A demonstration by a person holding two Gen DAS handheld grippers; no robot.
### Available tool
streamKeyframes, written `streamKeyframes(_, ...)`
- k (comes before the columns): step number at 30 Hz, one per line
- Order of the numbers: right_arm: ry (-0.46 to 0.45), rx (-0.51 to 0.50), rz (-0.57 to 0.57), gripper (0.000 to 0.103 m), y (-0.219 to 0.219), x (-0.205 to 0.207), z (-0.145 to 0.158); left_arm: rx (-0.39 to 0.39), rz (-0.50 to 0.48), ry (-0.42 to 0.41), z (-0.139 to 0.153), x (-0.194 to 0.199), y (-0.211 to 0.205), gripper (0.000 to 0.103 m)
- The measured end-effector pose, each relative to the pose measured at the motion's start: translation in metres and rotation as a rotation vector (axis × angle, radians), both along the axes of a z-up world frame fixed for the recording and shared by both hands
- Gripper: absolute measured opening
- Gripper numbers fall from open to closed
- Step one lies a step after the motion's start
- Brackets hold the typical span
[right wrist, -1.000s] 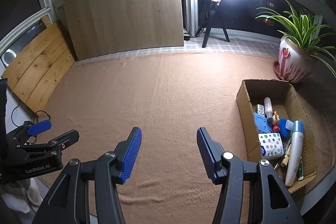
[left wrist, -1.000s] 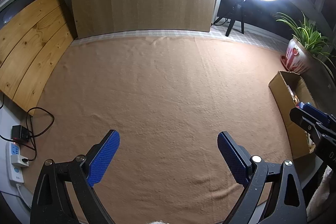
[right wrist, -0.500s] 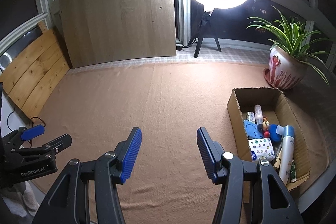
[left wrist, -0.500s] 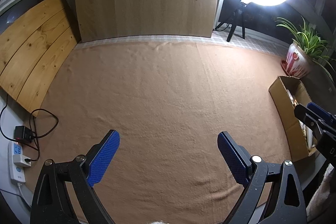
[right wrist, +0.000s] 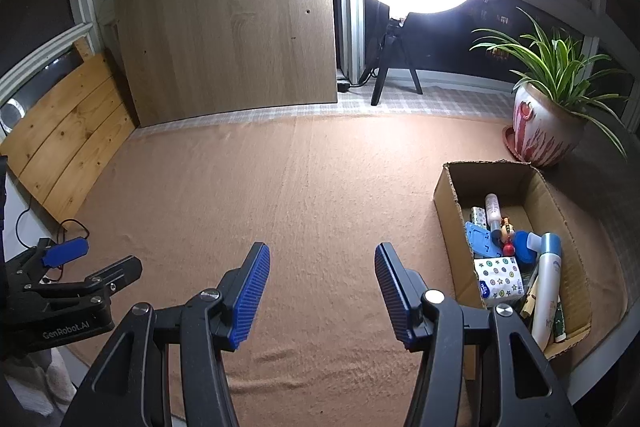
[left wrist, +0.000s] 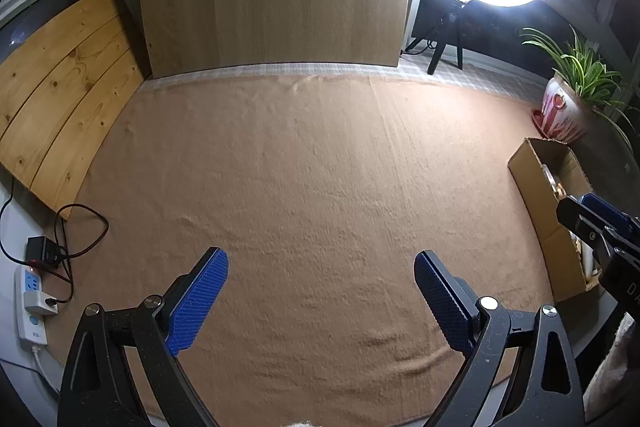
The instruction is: Organize objects
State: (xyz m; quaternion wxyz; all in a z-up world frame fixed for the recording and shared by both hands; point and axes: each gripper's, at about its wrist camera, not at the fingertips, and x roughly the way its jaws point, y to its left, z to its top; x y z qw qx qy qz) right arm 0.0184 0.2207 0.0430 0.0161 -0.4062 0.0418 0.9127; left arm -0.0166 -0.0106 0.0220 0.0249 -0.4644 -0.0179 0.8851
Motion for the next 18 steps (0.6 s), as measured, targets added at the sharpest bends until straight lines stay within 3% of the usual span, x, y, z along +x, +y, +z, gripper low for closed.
streamKeyframes(18,-0.026,-0.005,0.006,0.051,-0.0014,-0.0015,-0.0053,0.001,0.0,-0.005,-0.0022,0.0019,-0.0034,0.099)
